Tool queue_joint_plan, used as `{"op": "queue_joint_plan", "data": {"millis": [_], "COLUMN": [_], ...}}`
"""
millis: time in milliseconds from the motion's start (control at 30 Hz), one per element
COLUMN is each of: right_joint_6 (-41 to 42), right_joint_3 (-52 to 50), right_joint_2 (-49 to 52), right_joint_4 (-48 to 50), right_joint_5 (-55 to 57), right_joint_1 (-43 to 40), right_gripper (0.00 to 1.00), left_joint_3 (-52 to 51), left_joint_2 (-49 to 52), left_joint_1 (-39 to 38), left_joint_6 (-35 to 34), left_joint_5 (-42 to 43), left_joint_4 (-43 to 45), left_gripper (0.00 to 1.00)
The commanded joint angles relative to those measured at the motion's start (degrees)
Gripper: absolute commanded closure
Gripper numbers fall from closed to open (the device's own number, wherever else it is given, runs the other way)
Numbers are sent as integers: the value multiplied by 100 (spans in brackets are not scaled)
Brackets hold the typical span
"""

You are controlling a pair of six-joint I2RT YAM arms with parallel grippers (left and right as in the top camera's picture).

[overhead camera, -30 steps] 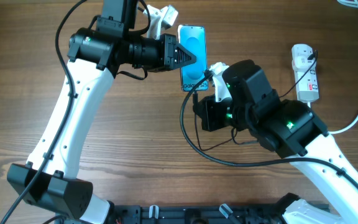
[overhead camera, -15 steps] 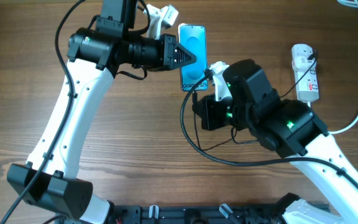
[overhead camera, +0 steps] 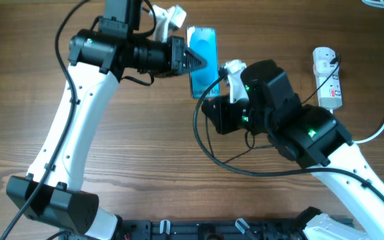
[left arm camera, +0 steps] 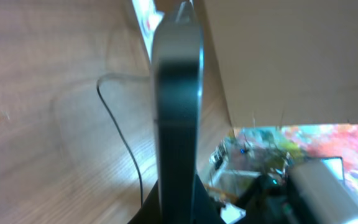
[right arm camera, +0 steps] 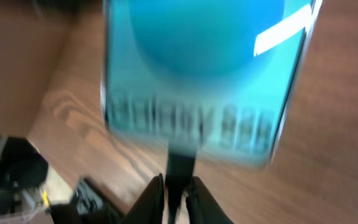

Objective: Plug charger to phone and switch on socket
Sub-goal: 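Insert the USB-C plug into the phone's bottom port with the right gripper, then lower the phone onto the table with the left gripper and release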

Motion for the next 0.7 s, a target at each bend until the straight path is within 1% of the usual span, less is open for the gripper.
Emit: {"op": "queue_joint_plan", "data": {"millis": [0, 33, 67, 100, 133, 167, 200, 333, 400, 567, 633, 667], "right_joint_6": [15, 33, 33, 33, 33, 39, 55, 297, 492, 505, 610, 651], "right_joint_3": [136, 136, 136, 136, 136, 136, 133, 116, 83, 79, 79, 79], "right_joint_2": [-46, -46, -44, -44, -44, -44, -44, -22, 4, 131, 162, 210], "right_joint_4": [-186, -304, -485, -636, -776, -887, -1045, -1274, -1309, -1537, -1515, -1475], "right_joint_5": [107, 59, 44, 44, 44, 44, 44, 46, 44, 46, 50, 48], "right_joint_1": [-55, -55, -55, -55, -55, -55, -55, -55, -55, -55, -55, -55], "right_gripper": [75, 68, 53, 42, 27, 16, 1, 0, 1, 1, 0, 0], "left_joint_3": [9, 9, 7, 0, -22, -57, -188, -898, -1239, -1272, -1272, -1272], "left_joint_2": [-155, -149, -129, -114, -94, -70, -33, 275, 629, 1515, 1801, 1956], "left_joint_1": [-98, -98, -98, -98, -101, -103, -103, -223, -411, -553, -553, -555], "left_joint_6": [-20, -20, -20, -20, -22, -20, -17, -17, -20, -24, -20, -20], "left_joint_5": [-444, -809, -1150, -1427, -1843, -2151, -2319, -2312, -2312, -2271, -1832, -1471], "left_joint_4": [-15, -72, -181, -269, -352, -428, -470, -306, -37, 369, 627, 763], "left_gripper": [96, 96, 96, 96, 96, 96, 96, 96, 96, 96, 96, 96]}}
